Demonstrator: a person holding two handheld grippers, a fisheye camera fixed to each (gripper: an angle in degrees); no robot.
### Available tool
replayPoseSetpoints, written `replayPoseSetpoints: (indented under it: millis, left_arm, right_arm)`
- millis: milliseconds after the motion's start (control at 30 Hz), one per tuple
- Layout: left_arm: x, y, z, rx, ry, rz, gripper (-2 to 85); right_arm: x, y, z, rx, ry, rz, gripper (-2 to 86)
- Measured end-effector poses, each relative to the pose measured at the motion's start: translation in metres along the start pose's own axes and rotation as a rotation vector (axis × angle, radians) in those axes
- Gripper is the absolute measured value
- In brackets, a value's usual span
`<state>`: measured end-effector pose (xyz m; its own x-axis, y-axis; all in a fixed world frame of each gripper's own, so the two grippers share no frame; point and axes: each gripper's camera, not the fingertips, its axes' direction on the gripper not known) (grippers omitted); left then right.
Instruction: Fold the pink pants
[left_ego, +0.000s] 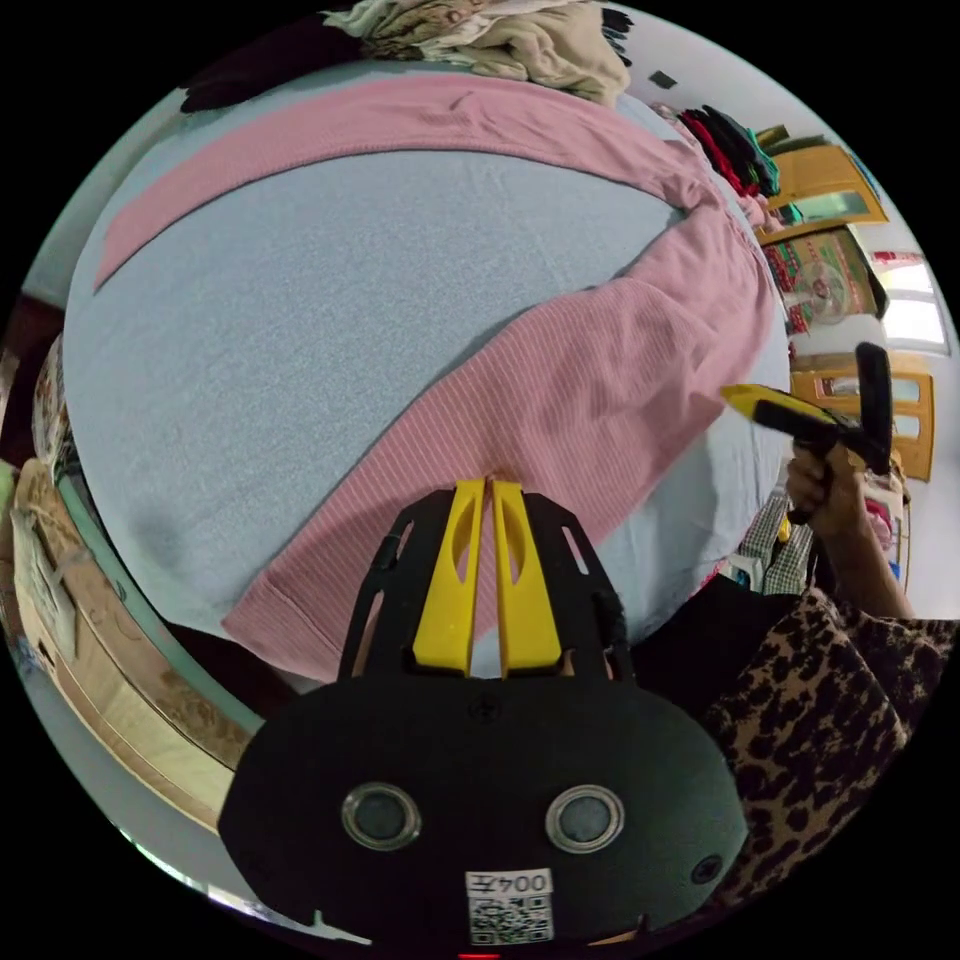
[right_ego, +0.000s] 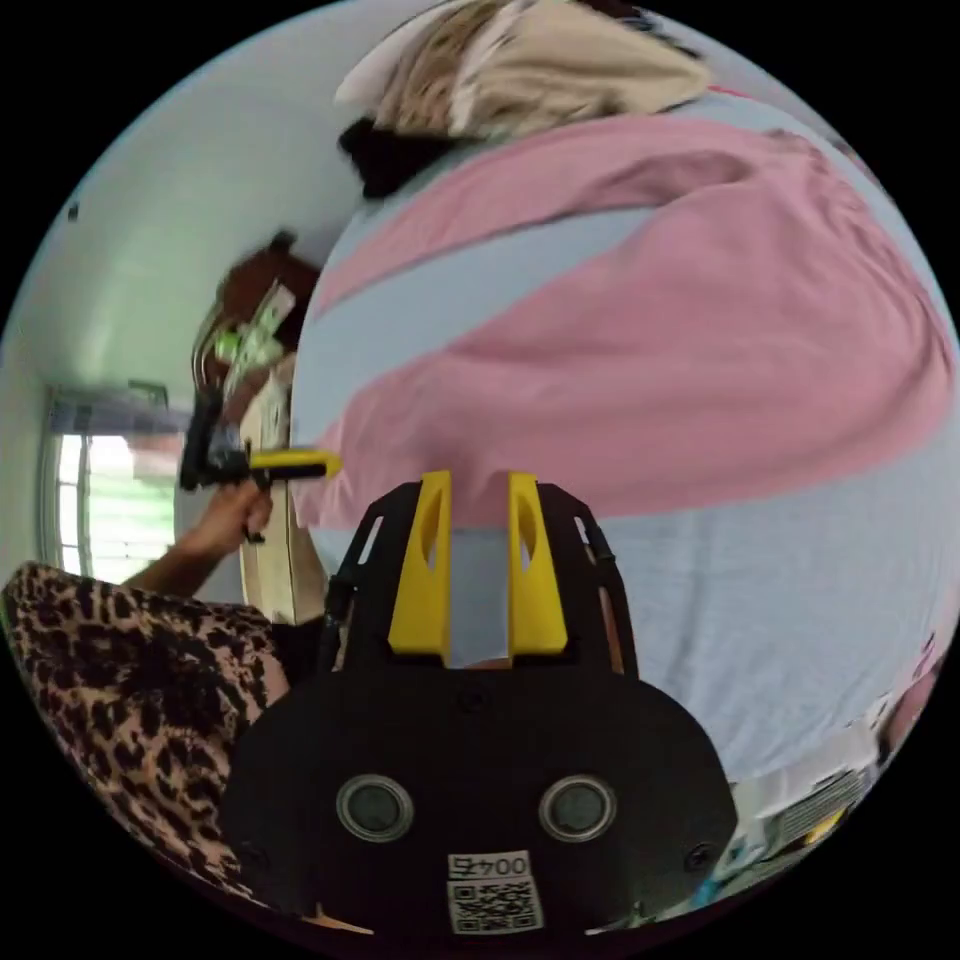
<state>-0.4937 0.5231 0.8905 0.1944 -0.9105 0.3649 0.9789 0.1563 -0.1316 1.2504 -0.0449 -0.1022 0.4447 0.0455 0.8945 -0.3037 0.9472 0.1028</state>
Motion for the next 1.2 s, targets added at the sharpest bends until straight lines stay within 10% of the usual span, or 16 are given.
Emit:
replayPoseSetpoints:
  millis: [267,767,900,1200]
  left_arm:
    - [0.01,-0.003,0.003,-0.012,-0.053,-0.099,1.5]
    - [0.023,-0.008,0.01,-0.032,-0.115,-0.251,1.3]
    - [0.016,-0.007,0.012,-0.035,-0.073,-0.272,1.3]
    - [0.005,0.005,0.016,0.017,0.012,-0.321,1.0]
  right_arm:
    - [0.195,-0.028,-0.243,0.451,-0.196,0.525,9.9]
    - [0.234,-0.148,-0.428,0.419,-0.349,0.635,2.7]
    - [0.19,-0.166,-0.509,0.393,0.006,0.472,0.8]
    - [0.202,-0.177,-0.569,0.342,-0.053,0.576,0.1]
